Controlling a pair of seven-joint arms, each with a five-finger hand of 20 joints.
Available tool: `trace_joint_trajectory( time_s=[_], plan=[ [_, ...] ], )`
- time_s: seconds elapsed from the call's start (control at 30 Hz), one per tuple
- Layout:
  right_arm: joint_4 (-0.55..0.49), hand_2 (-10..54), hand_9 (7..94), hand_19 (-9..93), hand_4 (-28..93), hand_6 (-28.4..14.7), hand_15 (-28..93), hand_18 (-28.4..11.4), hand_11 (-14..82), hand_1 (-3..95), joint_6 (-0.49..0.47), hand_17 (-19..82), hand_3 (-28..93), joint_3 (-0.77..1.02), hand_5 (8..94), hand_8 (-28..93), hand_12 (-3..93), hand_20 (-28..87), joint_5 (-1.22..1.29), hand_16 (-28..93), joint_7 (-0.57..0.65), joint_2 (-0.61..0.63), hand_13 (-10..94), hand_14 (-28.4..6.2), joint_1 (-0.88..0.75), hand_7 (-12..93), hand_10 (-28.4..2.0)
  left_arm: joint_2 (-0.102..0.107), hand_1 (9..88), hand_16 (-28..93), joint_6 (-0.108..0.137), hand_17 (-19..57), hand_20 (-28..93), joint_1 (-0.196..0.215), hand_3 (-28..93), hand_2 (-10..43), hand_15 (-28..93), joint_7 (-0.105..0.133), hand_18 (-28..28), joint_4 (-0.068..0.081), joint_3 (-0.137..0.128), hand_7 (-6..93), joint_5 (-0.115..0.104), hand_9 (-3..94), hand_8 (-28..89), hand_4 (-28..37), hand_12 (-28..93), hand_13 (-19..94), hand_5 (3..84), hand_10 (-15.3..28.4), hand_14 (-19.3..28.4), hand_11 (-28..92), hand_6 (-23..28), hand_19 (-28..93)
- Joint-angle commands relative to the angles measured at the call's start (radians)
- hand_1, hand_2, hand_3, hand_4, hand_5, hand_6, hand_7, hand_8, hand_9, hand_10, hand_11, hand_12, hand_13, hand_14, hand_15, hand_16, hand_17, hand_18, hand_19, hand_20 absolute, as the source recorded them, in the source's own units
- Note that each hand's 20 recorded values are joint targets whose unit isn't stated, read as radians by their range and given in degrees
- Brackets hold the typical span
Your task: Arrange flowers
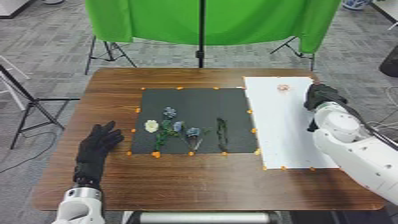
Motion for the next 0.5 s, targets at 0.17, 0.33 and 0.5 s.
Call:
trace_joint_trajectory(
  time_s=[0.17, 0.33, 0.5],
  plan=[
    [0.023, -9.4, 88.5, 93, -19, 1.1, 63, -10.8, 5.2, 67.3, 0.249, 65, 59, -0.028, 77.3, 6, 34.8, 61, -0.026, 34, -0.025, 0.011, 90, -2.3, -0.027, 19, -8.5, -0.012, 21.8, 1, -0.006, -2.3, 20, 0.022, 61, 13.9, 38, -0.006, 14.6, -0.002, -0.001, 7.3, 0.003, 43.3, -4, -28.3, 13, 30, 44.0, 15.7, 19.1, 23, 7.5, 20],
    [-0.072, -9.5, 89.3, 93, -18, 0.8, 63, -10.8, 5.7, 67.1, 0.324, 65, 60, -0.007, 78.5, 6, 35.1, 62, -0.027, 35, -0.052, 0.028, 90, -2.1, -0.018, 19, -8.8, -0.010, 22.0, 1, -0.004, -2.3, 20, 0.023, 61, 13.9, 38, -0.006, 14.7, -0.003, -0.003, 7.2, 0.001, 43.3, -4, -28.3, 13, 30, 44.0, 15.7, 19.1, 23, 7.6, 20],
    [-0.203, -9.5, 89.7, 93, -17, 0.7, 63, -10.8, 6.1, 66.5, 0.333, 66, 60, -0.008, 78.8, 7, 36.0, 62, -0.003, 35, -0.087, 0.029, 91, -1.9, -0.021, 19, -8.8, -0.010, 22.0, 1, -0.009, -2.3, 20, 0.019, 61, 13.9, 38, -0.008, 14.7, -0.001, 0.000, 7.2, 0.002, 43.3, -4, -28.3, 13, 30, 44.0, 15.6, 19.1, 23, 7.6, 20]
  ],
)
